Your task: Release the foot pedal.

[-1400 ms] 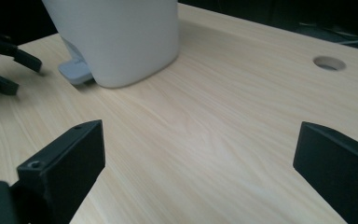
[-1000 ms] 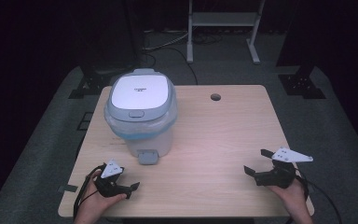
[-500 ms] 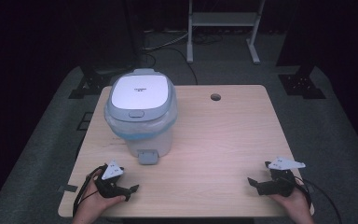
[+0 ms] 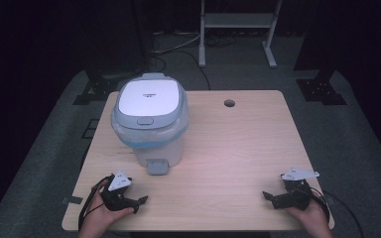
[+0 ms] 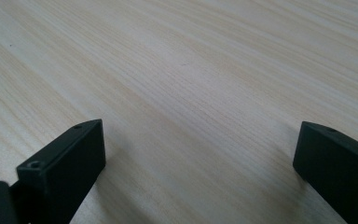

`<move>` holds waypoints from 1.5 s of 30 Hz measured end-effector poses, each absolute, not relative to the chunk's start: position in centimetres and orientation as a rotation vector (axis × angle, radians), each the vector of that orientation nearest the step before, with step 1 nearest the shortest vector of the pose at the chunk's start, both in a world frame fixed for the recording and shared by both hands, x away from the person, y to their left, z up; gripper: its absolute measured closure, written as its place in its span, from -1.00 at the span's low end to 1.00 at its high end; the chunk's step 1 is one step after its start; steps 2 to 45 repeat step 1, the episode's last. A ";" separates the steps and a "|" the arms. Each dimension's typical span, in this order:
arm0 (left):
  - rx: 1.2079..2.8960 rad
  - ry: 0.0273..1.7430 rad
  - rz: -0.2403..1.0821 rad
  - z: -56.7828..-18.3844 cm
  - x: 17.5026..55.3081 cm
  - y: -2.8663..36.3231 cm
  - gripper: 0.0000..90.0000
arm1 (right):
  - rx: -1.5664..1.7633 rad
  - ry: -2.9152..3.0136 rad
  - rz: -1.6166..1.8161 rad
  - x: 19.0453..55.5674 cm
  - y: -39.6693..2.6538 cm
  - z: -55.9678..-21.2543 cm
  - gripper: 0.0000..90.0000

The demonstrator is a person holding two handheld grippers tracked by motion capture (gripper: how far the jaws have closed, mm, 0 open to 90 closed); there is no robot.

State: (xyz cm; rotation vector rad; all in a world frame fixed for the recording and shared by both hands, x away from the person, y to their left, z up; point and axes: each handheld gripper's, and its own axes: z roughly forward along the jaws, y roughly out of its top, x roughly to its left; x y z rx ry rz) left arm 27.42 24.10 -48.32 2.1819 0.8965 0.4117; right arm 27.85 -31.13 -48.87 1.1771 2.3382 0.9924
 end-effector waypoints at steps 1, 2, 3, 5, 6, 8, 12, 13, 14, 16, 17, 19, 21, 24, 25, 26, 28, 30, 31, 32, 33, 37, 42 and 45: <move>2.182 0.897 0.412 -48.3 27.4 24.1 -0.83 | 1.177 2.338 0.992 27.8 -31.1 -48.9 -0.98; 2.182 0.897 0.412 -48.3 27.4 24.1 -0.83 | 1.177 2.338 0.992 27.8 -31.1 -48.9 -0.98; 2.182 0.897 0.412 -48.3 27.4 24.1 -0.83 | 1.177 2.338 0.992 27.8 -31.1 -48.9 -0.98; 2.182 0.897 0.412 -48.3 27.4 24.1 -0.83 | 1.177 2.338 0.992 27.8 -31.1 -48.9 -0.98; 2.182 0.897 0.412 -48.3 27.4 24.1 -0.83 | 1.177 2.338 0.992 27.8 -31.1 -48.9 -0.98; 2.182 0.897 0.412 -48.3 27.4 24.1 -0.83 | 1.177 2.338 0.992 27.8 -31.1 -48.9 -0.98; 2.182 0.897 0.412 -48.3 27.4 24.1 -0.83 | 1.177 2.338 0.992 27.8 -31.1 -48.9 -0.98; 2.182 0.897 0.412 -48.3 27.4 24.1 -0.83 | 1.177 2.338 0.992 27.8 -31.1 -48.9 -0.98; 2.182 0.897 0.412 -48.3 27.4 24.1 -0.83 | 1.177 2.338 0.992 27.8 -31.1 -48.9 -0.98; 2.182 0.897 0.412 -48.3 27.4 24.1 -0.83 | 1.177 2.338 0.992 27.8 -31.1 -48.9 -0.98; 2.182 0.897 0.412 -48.3 27.4 24.1 -0.83 | 1.177 2.338 0.992 27.8 -31.1 -48.9 -0.98; 2.182 0.897 0.412 -48.3 27.4 24.1 -0.83 | 1.177 2.338 0.992 27.8 -31.1 -48.9 -0.98; 2.182 0.897 0.412 -48.3 27.4 24.1 -0.83 | 1.177 2.338 0.992 27.8 -31.1 -48.9 -0.98; 2.182 0.897 0.412 -48.3 27.4 24.1 -0.83 | 1.177 2.338 0.992 27.8 -31.1 -48.9 -0.98; 2.182 0.897 0.412 -48.3 27.4 24.1 -0.83 | 1.177 2.338 0.992 27.8 -31.1 -48.9 -0.98; 2.182 0.897 0.412 -48.3 27.4 24.1 -0.83 | 1.177 2.338 0.992 27.8 -31.1 -48.9 -0.98; 2.182 0.897 0.412 -48.3 27.4 24.1 -0.83 | 1.177 2.338 0.992 27.8 -31.1 -48.9 -0.98; 2.182 0.897 0.412 -48.3 27.4 24.1 -0.83 | 1.177 2.338 0.992 27.8 -31.1 -48.9 -0.98; 2.182 0.897 0.412 -48.3 27.4 24.1 -0.83 | 1.177 2.338 0.992 27.8 -31.1 -48.9 -0.98; 2.182 0.897 0.412 -48.3 27.4 24.1 -0.83 | 1.177 2.338 0.992 27.8 -31.1 -48.9 -0.98; 2.182 0.897 0.412 -48.3 27.4 24.1 -0.83 | 1.177 2.338 0.992 27.8 -31.1 -48.9 -0.98; 2.182 0.897 0.412 -48.3 27.4 24.1 -0.83 | 1.177 2.338 0.992 27.8 -31.1 -48.9 -0.98; 2.182 0.897 0.412 -48.3 27.4 24.1 -0.83 | 1.177 2.338 0.992 27.8 -31.1 -48.9 -0.98; 2.182 0.897 0.412 -48.3 27.4 24.1 -0.83 | 1.177 2.338 0.992 27.8 -31.1 -48.9 -0.98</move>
